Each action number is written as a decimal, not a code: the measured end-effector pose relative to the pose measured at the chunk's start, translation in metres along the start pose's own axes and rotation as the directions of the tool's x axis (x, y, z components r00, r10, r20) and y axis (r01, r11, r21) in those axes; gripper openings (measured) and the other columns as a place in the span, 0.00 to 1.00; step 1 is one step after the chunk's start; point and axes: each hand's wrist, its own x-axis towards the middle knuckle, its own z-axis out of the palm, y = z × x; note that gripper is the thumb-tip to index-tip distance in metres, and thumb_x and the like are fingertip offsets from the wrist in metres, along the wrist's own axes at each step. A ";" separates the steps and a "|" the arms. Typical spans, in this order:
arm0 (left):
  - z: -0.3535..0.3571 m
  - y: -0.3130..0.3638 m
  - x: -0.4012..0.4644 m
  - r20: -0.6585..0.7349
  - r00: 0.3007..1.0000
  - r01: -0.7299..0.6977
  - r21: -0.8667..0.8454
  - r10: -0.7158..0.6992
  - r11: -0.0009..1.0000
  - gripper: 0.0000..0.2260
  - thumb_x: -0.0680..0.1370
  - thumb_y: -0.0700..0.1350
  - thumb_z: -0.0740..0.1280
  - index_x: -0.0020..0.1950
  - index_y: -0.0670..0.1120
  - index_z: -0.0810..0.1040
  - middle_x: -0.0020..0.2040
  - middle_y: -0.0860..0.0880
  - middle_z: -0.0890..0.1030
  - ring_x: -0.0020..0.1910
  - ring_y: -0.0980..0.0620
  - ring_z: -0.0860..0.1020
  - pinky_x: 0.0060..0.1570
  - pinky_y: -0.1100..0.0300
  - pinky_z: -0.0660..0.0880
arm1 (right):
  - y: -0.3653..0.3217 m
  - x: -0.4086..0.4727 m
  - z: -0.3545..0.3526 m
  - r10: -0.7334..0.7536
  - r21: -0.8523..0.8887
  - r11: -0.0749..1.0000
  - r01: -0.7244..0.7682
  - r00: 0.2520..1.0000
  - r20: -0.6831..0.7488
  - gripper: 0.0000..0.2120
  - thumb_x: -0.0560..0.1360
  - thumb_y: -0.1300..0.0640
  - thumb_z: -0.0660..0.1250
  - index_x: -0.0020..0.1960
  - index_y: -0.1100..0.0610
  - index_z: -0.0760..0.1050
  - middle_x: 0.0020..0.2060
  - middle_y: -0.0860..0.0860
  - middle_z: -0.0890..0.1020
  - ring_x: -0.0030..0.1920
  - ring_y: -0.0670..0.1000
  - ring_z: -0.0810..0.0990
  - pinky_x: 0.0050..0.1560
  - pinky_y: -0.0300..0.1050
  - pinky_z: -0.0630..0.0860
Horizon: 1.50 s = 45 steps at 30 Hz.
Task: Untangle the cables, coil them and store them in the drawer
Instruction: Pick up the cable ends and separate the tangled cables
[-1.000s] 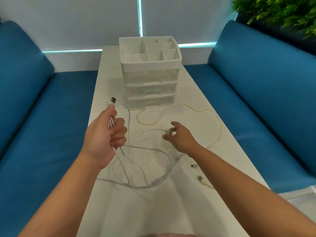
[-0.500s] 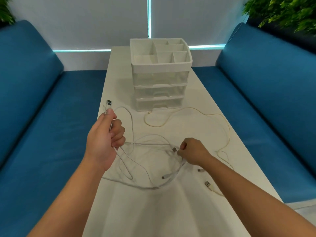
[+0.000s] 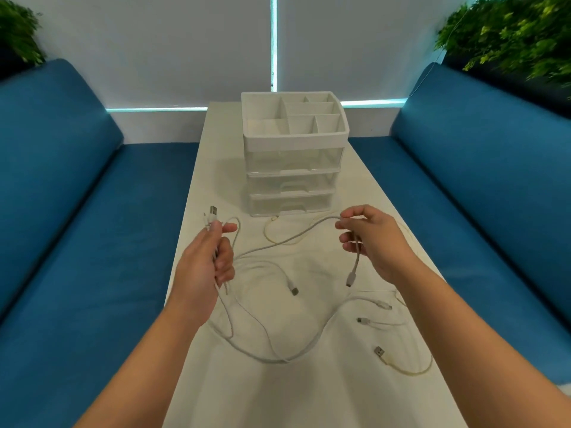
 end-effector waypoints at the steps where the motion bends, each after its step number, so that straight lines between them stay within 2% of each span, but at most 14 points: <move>1: 0.004 -0.003 0.000 0.022 1.000 0.013 0.010 -0.013 1.000 0.13 0.84 0.51 0.57 0.54 0.44 0.76 0.27 0.52 0.62 0.26 0.56 0.58 0.26 0.62 0.56 | -0.004 -0.004 0.003 0.016 0.064 0.998 -0.019 0.998 0.057 0.07 0.78 0.65 0.63 0.52 0.60 0.78 0.45 0.56 0.83 0.36 0.51 0.81 0.39 0.41 0.81; 5: 0.019 -0.013 0.000 0.125 0.991 0.048 0.032 -0.052 0.998 0.13 0.84 0.50 0.56 0.55 0.44 0.76 0.29 0.51 0.67 0.28 0.55 0.61 0.30 0.60 0.59 | -0.013 -0.018 0.012 -0.050 0.180 0.984 0.007 0.972 0.231 0.14 0.79 0.68 0.57 0.56 0.61 0.79 0.50 0.56 0.85 0.48 0.54 0.85 0.52 0.46 0.82; 8: 0.027 -0.015 -0.001 0.199 0.978 0.066 0.012 -0.067 0.998 0.12 0.83 0.49 0.57 0.56 0.45 0.77 0.32 0.48 0.71 0.31 0.53 0.68 0.35 0.58 0.64 | -0.013 -0.026 0.015 -0.233 -0.055 0.965 0.256 0.936 0.263 0.13 0.72 0.67 0.71 0.55 0.58 0.81 0.46 0.53 0.86 0.47 0.48 0.85 0.50 0.38 0.80; 10: 0.030 -0.015 -0.002 0.219 0.973 0.075 0.004 -0.074 0.997 0.12 0.83 0.49 0.58 0.57 0.45 0.77 0.35 0.47 0.74 0.34 0.53 0.71 0.37 0.57 0.66 | -0.011 -0.028 0.017 -0.328 -0.254 0.891 0.375 0.921 0.211 0.09 0.69 0.60 0.76 0.49 0.55 0.83 0.40 0.49 0.85 0.41 0.42 0.83 0.44 0.31 0.77; 14: 0.031 -0.018 -0.003 0.177 0.978 0.111 0.025 -0.114 0.994 0.14 0.83 0.52 0.58 0.59 0.46 0.77 0.37 0.47 0.77 0.33 0.54 0.72 0.35 0.58 0.65 | -0.007 -0.025 0.014 -0.453 -0.511 0.728 0.457 0.880 0.141 0.07 0.71 0.45 0.73 0.40 0.48 0.79 0.44 0.44 0.78 0.46 0.42 0.77 0.45 0.32 0.73; 18: 0.033 -0.022 -0.005 0.154 0.967 0.213 -0.065 -0.201 0.975 0.20 0.81 0.58 0.57 0.59 0.44 0.78 0.41 0.47 0.79 0.34 0.53 0.71 0.35 0.58 0.65 | 0.000 -0.031 0.017 -0.359 -0.246 0.890 0.383 0.923 0.140 0.11 0.76 0.51 0.68 0.43 0.60 0.75 0.38 0.54 0.81 0.40 0.50 0.82 0.46 0.48 0.80; 20: 0.039 -0.023 -0.006 0.164 0.962 0.233 -0.093 -0.216 0.968 0.23 0.80 0.61 0.56 0.59 0.45 0.77 0.44 0.46 0.80 0.36 0.52 0.72 0.36 0.57 0.65 | 0.008 -0.039 0.027 -0.337 -0.155 0.919 0.363 0.926 0.169 0.09 0.76 0.54 0.68 0.44 0.60 0.75 0.35 0.55 0.80 0.35 0.52 0.81 0.41 0.48 0.80; 22: 0.045 -0.024 -0.008 0.195 0.958 0.230 -0.087 -0.210 0.969 0.24 0.78 0.64 0.57 0.58 0.46 0.76 0.46 0.46 0.80 0.39 0.51 0.74 0.37 0.57 0.68 | 0.022 -0.049 0.041 -0.339 -0.175 0.910 0.375 0.918 0.207 0.05 0.76 0.54 0.69 0.44 0.55 0.77 0.31 0.48 0.80 0.33 0.48 0.78 0.37 0.44 0.77; 25: 0.055 -0.027 -0.013 0.206 0.951 0.249 -0.069 -0.230 0.966 0.22 0.76 0.61 0.62 0.58 0.45 0.76 0.45 0.47 0.81 0.43 0.50 0.80 0.45 0.55 0.74 | 0.043 -0.063 0.058 -0.333 -0.186 0.905 0.384 0.909 0.252 0.02 0.77 0.53 0.68 0.45 0.47 0.77 0.36 0.46 0.83 0.35 0.51 0.80 0.41 0.50 0.79; 29: 0.057 -0.035 -0.016 0.100 0.961 0.260 0.001 -0.259 0.966 0.09 0.81 0.49 0.63 0.53 0.43 0.76 0.43 0.47 0.82 0.33 0.51 0.80 0.36 0.55 0.77 | 0.060 -0.065 0.058 -0.295 -0.273 0.872 0.406 0.882 0.367 0.04 0.74 0.52 0.69 0.46 0.52 0.77 0.36 0.48 0.80 0.36 0.52 0.77 0.45 0.55 0.76; 35: 0.047 -0.039 -0.013 0.073 0.971 0.238 -0.178 -0.228 0.955 0.05 0.82 0.41 0.61 0.51 0.42 0.76 0.33 0.48 0.76 0.35 0.51 0.73 0.41 0.56 0.71 | 0.064 -0.059 0.042 -0.184 -0.204 0.930 0.306 0.867 0.463 0.06 0.73 0.52 0.73 0.43 0.54 0.82 0.35 0.49 0.83 0.36 0.46 0.79 0.44 0.43 0.77; 40: 0.028 -0.037 -0.006 0.078 0.971 0.237 -0.200 -0.226 0.951 0.07 0.84 0.43 0.57 0.52 0.44 0.73 0.29 0.52 0.66 0.23 0.58 0.61 0.24 0.66 0.59 | 0.060 -0.023 0.041 -0.132 -0.162 0.968 0.189 0.941 0.313 0.07 0.74 0.57 0.71 0.44 0.61 0.81 0.36 0.55 0.83 0.38 0.49 0.82 0.44 0.46 0.78; 42: 0.023 -0.037 -0.004 0.071 0.973 0.229 -0.177 -0.220 0.957 0.09 0.84 0.46 0.56 0.51 0.44 0.73 0.28 0.52 0.65 0.22 0.58 0.58 0.22 0.66 0.56 | 0.060 0.005 0.052 -0.137 -0.221 0.957 0.189 0.964 0.230 0.06 0.75 0.58 0.69 0.43 0.60 0.81 0.36 0.51 0.82 0.37 0.47 0.81 0.42 0.42 0.77; 45: 0.017 -0.041 -0.001 0.051 0.980 0.198 -0.115 -0.193 0.973 0.12 0.84 0.50 0.56 0.51 0.44 0.74 0.29 0.52 0.64 0.22 0.58 0.57 0.22 0.65 0.54 | 0.070 0.050 0.078 -0.177 -0.450 0.846 0.286 0.947 0.270 0.05 0.75 0.57 0.67 0.48 0.57 0.79 0.40 0.48 0.81 0.41 0.47 0.79 0.40 0.33 0.72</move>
